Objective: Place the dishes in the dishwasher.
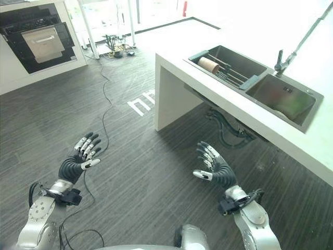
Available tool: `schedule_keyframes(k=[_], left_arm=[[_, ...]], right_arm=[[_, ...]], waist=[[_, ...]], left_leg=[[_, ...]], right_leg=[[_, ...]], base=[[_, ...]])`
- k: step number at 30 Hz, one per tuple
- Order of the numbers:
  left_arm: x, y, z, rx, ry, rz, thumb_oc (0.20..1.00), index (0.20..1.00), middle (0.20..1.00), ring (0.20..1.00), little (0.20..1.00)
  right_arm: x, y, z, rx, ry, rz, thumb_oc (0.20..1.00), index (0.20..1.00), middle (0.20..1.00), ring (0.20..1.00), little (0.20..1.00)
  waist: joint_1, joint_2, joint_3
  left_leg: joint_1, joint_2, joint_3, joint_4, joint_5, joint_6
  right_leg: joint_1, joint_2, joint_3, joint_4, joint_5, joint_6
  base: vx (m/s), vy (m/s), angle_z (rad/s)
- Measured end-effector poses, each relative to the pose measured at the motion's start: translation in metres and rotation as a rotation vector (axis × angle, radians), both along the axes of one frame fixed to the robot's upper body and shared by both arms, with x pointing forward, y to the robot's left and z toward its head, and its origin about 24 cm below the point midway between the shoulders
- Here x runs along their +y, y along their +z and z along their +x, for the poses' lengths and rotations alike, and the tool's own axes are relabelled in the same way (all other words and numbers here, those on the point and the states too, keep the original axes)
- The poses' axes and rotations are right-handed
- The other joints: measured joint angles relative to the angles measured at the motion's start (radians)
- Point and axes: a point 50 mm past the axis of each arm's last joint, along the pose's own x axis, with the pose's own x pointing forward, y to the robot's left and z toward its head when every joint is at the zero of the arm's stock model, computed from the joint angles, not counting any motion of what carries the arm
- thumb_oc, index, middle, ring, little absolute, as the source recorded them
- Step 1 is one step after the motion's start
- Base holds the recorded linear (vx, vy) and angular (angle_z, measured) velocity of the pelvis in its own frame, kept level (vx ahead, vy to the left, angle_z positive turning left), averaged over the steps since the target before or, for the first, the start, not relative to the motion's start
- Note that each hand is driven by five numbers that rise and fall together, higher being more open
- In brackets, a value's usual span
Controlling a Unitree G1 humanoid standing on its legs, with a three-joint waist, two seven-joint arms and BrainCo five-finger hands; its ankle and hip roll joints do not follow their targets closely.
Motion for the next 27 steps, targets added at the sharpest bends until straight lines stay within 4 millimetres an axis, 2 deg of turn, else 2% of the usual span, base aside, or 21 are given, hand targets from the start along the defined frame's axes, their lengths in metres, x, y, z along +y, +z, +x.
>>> schedule_keyframes(k=[2,4,5,6,7,8,9,10,11,12,13,15,17,18,19,20,21,23,25,26,27], left_arm=[[-0.011,-0.004,0.009,0.009,-0.042,-0.012,1.0,1.0,1.0,1.0,1.0],[-0.024,-0.008,0.011,0.022,-0.088,-0.02,1.0,1.0,1.0,1.0,1.0],[-0.026,-0.009,0.01,0.024,-0.098,-0.024,1.0,1.0,1.0,1.0,1.0],[-0.023,-0.005,0.008,0.015,-0.091,-0.01,1.0,1.0,1.0,1.0,1.0],[-0.025,-0.004,0.006,0.007,-0.083,-0.024,1.0,1.0,1.0,1.0,1.0],[-0.025,-0.001,0.002,-0.006,-0.073,-0.036,1.0,1.0,1.0,1.0,1.0],[-0.024,0.002,0.001,-0.021,-0.059,-0.043,1.0,1.0,1.0,1.0,1.0],[-0.022,0.009,0.004,-0.044,-0.059,-0.024,1.0,1.0,1.0,1.0,1.0],[-0.022,0.008,0.004,-0.037,-0.048,-0.046,1.0,1.0,1.0,1.0,1.0],[-0.022,0.007,0.004,-0.037,-0.042,-0.059,1.0,1.0,1.0,1.0,1.0],[-0.022,0.006,0.003,-0.031,-0.033,-0.069,1.0,1.0,1.0,1.0,1.0],[-0.019,0.005,0.001,-0.022,-0.027,-0.061,1.0,1.0,1.0,1.0,1.0],[-0.019,0.006,0.001,-0.026,-0.026,-0.059,1.0,1.0,1.0,1.0,1.0],[-0.019,0.007,0.002,-0.032,-0.025,-0.06,1.0,1.0,1.0,1.0,1.0],[-0.019,0.008,0.003,-0.037,-0.024,-0.06,1.0,1.0,1.0,1.0,1.0],[-0.019,0.007,0.002,-0.033,-0.02,-0.06,1.0,1.0,1.0,1.0,1.0],[-0.018,0.007,0.001,-0.033,-0.018,-0.059,1.0,1.0,1.0,1.0,1.0],[-0.018,0.012,0.0,-0.072,-0.015,-0.057,1.0,1.0,1.0,1.0,1.0],[-0.019,0.016,-0.001,-0.112,0.002,-0.051,1.0,1.0,1.0,1.0,1.0],[-0.019,0.018,-0.001,-0.131,0.012,-0.036,1.0,1.0,1.0,1.0,1.0],[-0.018,0.022,-0.001,-0.167,0.033,-0.035,1.0,1.0,1.0,1.0,1.0]], right_arm=[[-0.002,-0.003,0.003,0.011,-0.034,0.012,1.0,1.0,1.0,1.0,1.0],[-0.001,0.001,0.008,-0.011,-0.042,0.031,1.0,1.0,1.0,1.0,1.0],[-0.002,0.004,0.011,-0.024,-0.048,0.033,1.0,1.0,1.0,1.0,1.0],[-0.004,0.004,0.009,-0.027,-0.062,0.026,1.0,1.0,1.0,1.0,1.0],[-0.011,0.007,0.008,-0.031,-0.072,0.0,1.0,1.0,1.0,1.0,1.0],[-0.018,0.012,0.01,-0.044,-0.077,-0.034,1.0,1.0,1.0,1.0,1.0],[-0.019,0.015,0.012,-0.055,-0.082,-0.039,1.0,1.0,1.0,1.0,1.0],[-0.017,0.017,0.014,-0.07,-0.083,-0.032,1.0,1.0,1.0,1.0,1.0],[-0.018,0.029,0.015,-0.122,-0.091,-0.076,1.0,1.0,1.0,1.0,1.0],[-0.021,0.037,0.012,-0.158,-0.117,-0.084,1.0,1.0,1.0,1.0,1.0],[-0.02,0.048,0.012,-0.211,-0.134,-0.082,1.0,1.0,1.0,1.0,1.0],[-0.014,0.062,0.015,-0.285,-0.118,-0.071,1.0,1.0,1.0,1.0,1.0],[-0.012,0.067,0.014,-0.31,-0.112,-0.068,1.0,1.0,1.0,1.0,1.0],[-0.01,0.07,0.014,-0.328,-0.112,-0.065,1.0,1.0,1.0,1.0,1.0],[-0.01,0.072,0.015,-0.345,-0.111,-0.062,1.0,1.0,1.0,1.0,1.0],[-0.009,0.074,0.017,-0.357,-0.12,-0.057,1.0,1.0,1.0,1.0,1.0],[-0.01,0.076,0.018,-0.368,-0.128,-0.055,1.0,1.0,1.0,1.0,1.0],[-0.009,0.081,0.02,-0.406,-0.134,-0.048,1.0,1.0,1.0,1.0,1.0],[-0.008,0.084,0.022,-0.42,-0.129,-0.041,1.0,1.0,1.0,1.0,1.0],[-0.007,0.083,0.022,-0.42,-0.129,-0.033,1.0,1.0,1.0,1.0,1.0],[-0.005,0.083,0.022,-0.421,-0.123,-0.028,1.0,1.0,1.0,1.0,1.0]], waist=[[-0.029,0.004,0.003],[-0.047,0.02,0.01],[-0.048,0.022,0.009],[-0.048,-0.001,-0.011],[-0.045,0.01,-0.024],[-0.036,0.046,-0.028],[-0.021,0.053,-0.029],[-0.018,0.0,-0.026],[-0.016,0.0,-0.028],[-0.02,-0.011,-0.025],[-0.027,-0.016,-0.024],[-0.041,-0.046,-0.021],[-0.044,-0.067,-0.018],[-0.042,-0.078,-0.013],[-0.039,-0.086,-0.007],[-0.038,-0.089,0.002],[-0.042,-0.085,0.003],[-0.041,-0.066,0.008],[-0.035,-0.053,0.02],[-0.023,-0.045,0.02],[-0.009,-0.03,0.025]], left_leg=[[0.035,-0.004,-0.058,0.0,-0.01,-0.004],[0.089,0.002,-0.058,0.0,-0.011,-0.005],[0.144,-0.001,-0.054,0.015,-0.021,-0.022],[0.201,-0.024,-0.057,0.061,-0.038,-0.049],[0.218,-0.019,-0.054,0.104,-0.046,-0.066],[0.208,-0.001,-0.039,0.184,-0.034,-0.088],[0.173,0.015,-0.031,0.253,-0.072,-0.101],[0.001,0.079,-0.018,0.392,-0.103,-0.104],[-0.16,0.122,-0.039,0.671,-0.103,-0.123],[-0.213,0.138,-0.018,0.763,-0.103,-0.123],[-0.26,0.149,-0.017,0.797,-0.101,-0.127],[-0.329,0.16,-0.031,0.805,-0.095,-0.135],[-0.399,0.167,-0.054,0.869,-0.088,-0.142],[-0.451,0.168,-0.053,0.886,-0.092,-0.132],[-0.48,0.168,-0.044,0.87,-0.092,-0.13],[-0.484,0.171,-0.04,0.795,-0.09,-0.13],[-0.462,0.172,-0.036,0.669,-0.088,-0.127],[-0.409,0.151,-0.023,0.389,-0.06,-0.1],[-0.337,0.081,-0.08,0.085,0.02,-0.074],[-0.302,0.059,-0.102,-0.002,0.055,-0.062],[-0.275,0.052,-0.109,-0.012,0.098,-0.058]], right_leg=[[-0.052,0.027,0.092,-0.144,0.076,0.011],[-0.079,0.025,0.076,-0.128,0.093,-0.019],[-0.04,0.036,0.049,-0.087,0.104,-0.06],[0.058,0.047,0.036,-0.08,0.093,-0.138],[0.094,0.061,0.065,-0.106,0.208,-0.186],[0.133,0.085,0.073,-0.126,0.245,-0.213],[0.179,0.1,0.106,-0.176,0.245,-0.215],[0.291,0.118,0.147,-0.256,0.221,-0.219],[0.334,0.141,0.179,-0.27,0.179,-0.243],[0.347,0.145,0.193,-0.277,0.17,-0.237],[0.356,0.143,0.208,-0.27,0.181,-0.227],[0.373,0.14,0.238,-0.269,0.173,-0.239],[0.396,0.134,0.259,-0.272,0.166,-0.247],[0.406,0.126,0.27,-0.277,0.162,-0.247],[0.421,0.12,0.274,-0.286,0.158,-0.244],[0.443,0.118,0.277,-0.291,0.153,-0.233],[0.472,0.121,0.274,-0.296,0.142,-0.213],[0.478,0.123,0.283,-0.297,0.099,-0.148],[0.472,0.118,0.321,-0.297,0.099,-0.144],[0.475,0.12,0.34,-0.297,0.096,-0.14],[0.483,0.134,0.367,-0.297,0.096,-0.138]], base=[[0.4,-0.246,0.91],[0.41,-0.318,0.72],[0.41,-0.306,0.55],[0.44,-0.338,0.44],[0.39,-0.322,0.18],[0.34,-0.342,-0.24],[0.4,-0.584,-0.63],[0.38,-0.664,-0.93],[0.3,-0.574,-0.87],[0.11,-0.272,-0.7],[0.06,-0.187,-0.54],[0.06,-0.199,-0.53],[0.06,-0.169,-0.31],[0.08,-0.104,-0.25],[0.09,-0.025,-0.19],[0.12,0.028,-0.13],[0.13,0.063,-0.13],[0.13,0.064,-0.15],[0.1,0.014,-0.42],[0.05,-0.014,-0.76],[0.06,-0.015,-0.77]])
